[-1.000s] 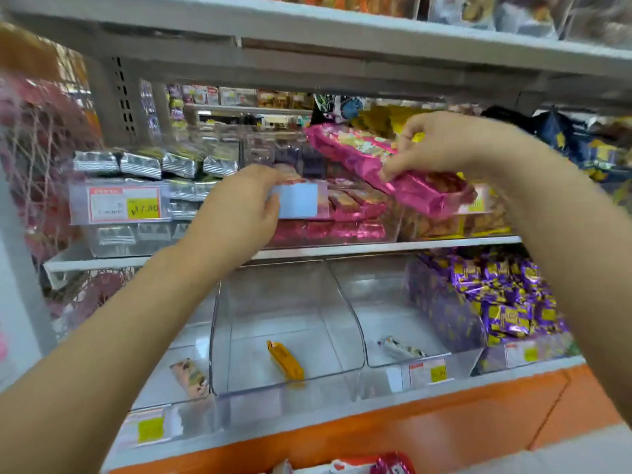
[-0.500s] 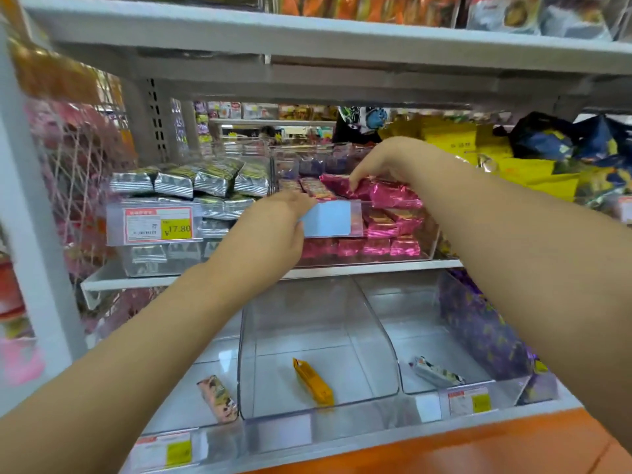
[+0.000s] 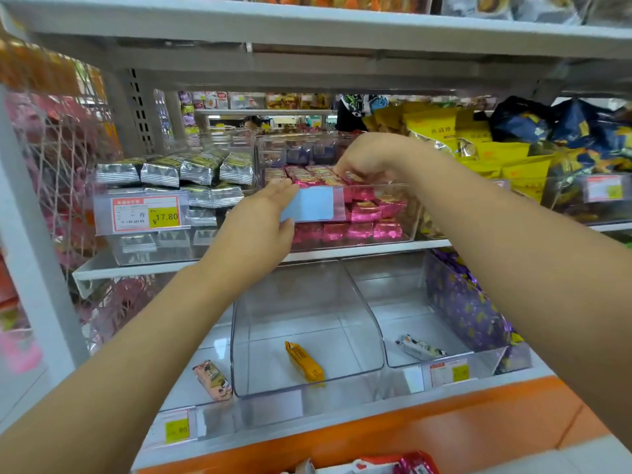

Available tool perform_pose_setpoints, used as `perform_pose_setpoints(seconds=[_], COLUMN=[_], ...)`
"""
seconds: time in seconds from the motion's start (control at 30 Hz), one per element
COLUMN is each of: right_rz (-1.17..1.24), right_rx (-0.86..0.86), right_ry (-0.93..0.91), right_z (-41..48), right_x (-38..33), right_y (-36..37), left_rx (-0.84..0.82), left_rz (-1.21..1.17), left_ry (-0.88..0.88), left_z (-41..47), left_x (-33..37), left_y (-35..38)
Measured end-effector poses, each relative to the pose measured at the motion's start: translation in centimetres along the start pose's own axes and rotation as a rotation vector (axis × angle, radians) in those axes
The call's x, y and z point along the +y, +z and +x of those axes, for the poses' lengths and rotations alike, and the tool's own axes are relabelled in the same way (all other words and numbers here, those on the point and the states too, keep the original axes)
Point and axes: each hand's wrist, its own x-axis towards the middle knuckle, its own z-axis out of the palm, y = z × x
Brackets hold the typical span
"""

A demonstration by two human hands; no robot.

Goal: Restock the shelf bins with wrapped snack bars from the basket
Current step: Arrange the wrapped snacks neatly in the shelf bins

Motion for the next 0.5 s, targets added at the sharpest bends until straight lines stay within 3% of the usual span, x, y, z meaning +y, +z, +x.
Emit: perform_pose_setpoints(seconds=[0.13,0.2,0.37,0.5], right_rz=[-0.015,0.018,0.036,-0.082], right_rx=[0.33,0.383,0.163,-0.092], right_ry=[-0.152,-0.2,-0.153,0.062], right_z=[-5.0,-8.3,-15.2,-19.1], right_x=[0.6,1.9,7.4,13.9], right_y=[0.4,1.7,7.8,15.0], left_rx=[0.106,0.082,-0.216,-0.501], left_rz=[-0.165,-0.252,-0.279,-0.351], left_ry=[0.016,0.0,-0.114,-0.222], left_z=[-3.3,-5.7,-11.2,-15.9], left_x=[1.3,2.3,3.2,3.0], left_y=[1.1,2.3,8.0,13.2])
